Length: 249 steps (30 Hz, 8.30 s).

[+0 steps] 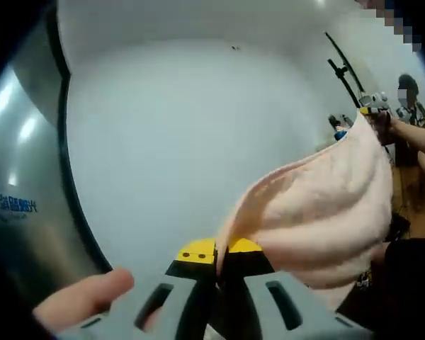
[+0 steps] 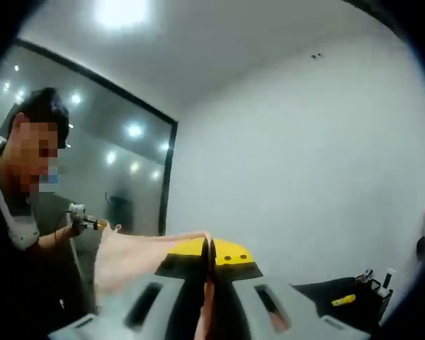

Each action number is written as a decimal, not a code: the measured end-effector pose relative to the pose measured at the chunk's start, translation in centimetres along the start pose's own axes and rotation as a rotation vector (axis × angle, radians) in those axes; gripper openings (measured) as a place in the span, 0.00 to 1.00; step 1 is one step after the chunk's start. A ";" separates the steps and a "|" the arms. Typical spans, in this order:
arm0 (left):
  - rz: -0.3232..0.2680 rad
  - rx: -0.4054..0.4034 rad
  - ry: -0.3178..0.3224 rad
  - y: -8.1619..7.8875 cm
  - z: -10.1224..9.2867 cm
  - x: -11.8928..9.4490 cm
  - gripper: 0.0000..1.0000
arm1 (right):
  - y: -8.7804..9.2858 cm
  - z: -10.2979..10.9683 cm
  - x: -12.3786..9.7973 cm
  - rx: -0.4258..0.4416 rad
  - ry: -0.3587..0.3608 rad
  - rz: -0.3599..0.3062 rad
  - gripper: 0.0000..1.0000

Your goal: Fold the towel on the table until its edges align and the towel forms a compact rectangular stack.

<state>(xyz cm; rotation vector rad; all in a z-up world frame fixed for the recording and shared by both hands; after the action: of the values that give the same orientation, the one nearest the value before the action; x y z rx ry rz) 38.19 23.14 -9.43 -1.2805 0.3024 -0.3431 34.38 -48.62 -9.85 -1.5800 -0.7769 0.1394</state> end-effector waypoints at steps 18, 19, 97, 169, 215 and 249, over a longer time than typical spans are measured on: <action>0.560 -0.361 0.026 19.1 3.2 24.5 0.00 | 24.8 -5.4 14.1 0.245 0.104 0.447 0.00; 0.580 -0.370 0.011 19.8 3.7 25.8 0.00 | 25.7 -5.6 14.6 0.239 0.122 0.471 0.00; 0.483 -0.138 0.052 22.9 -2.4 8.3 0.25 | 26.7 1.1 1.0 0.169 0.150 0.736 0.23; 0.457 0.641 0.273 24.9 -3.1 9.0 0.21 | 26.7 1.7 -2.1 0.123 0.285 0.769 0.20; 0.549 0.530 0.136 25.2 -4.6 4.4 0.00 | 26.7 4.2 -1.6 -0.731 -0.280 0.861 0.20; 0.488 0.570 0.109 23.3 -5.1 5.5 0.00 | 24.5 3.4 -1.9 -0.911 -0.535 0.863 0.01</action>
<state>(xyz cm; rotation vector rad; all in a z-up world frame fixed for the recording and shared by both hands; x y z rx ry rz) 43.03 22.22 -33.36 -0.5999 0.5517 -0.0667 40.77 -45.90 -33.69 -2.7425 -0.5067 0.9752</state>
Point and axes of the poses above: the point that each gripper's makers call its tool centre point, and the gripper's own axes: x roughly forward along the fingers, z roughly to its left, y roughly out of its underside, the point moved 8 cm from there along -x, roughly backward along the fingers, and after that the axes turned 12 degrees about -x, right-handed, at the moved point
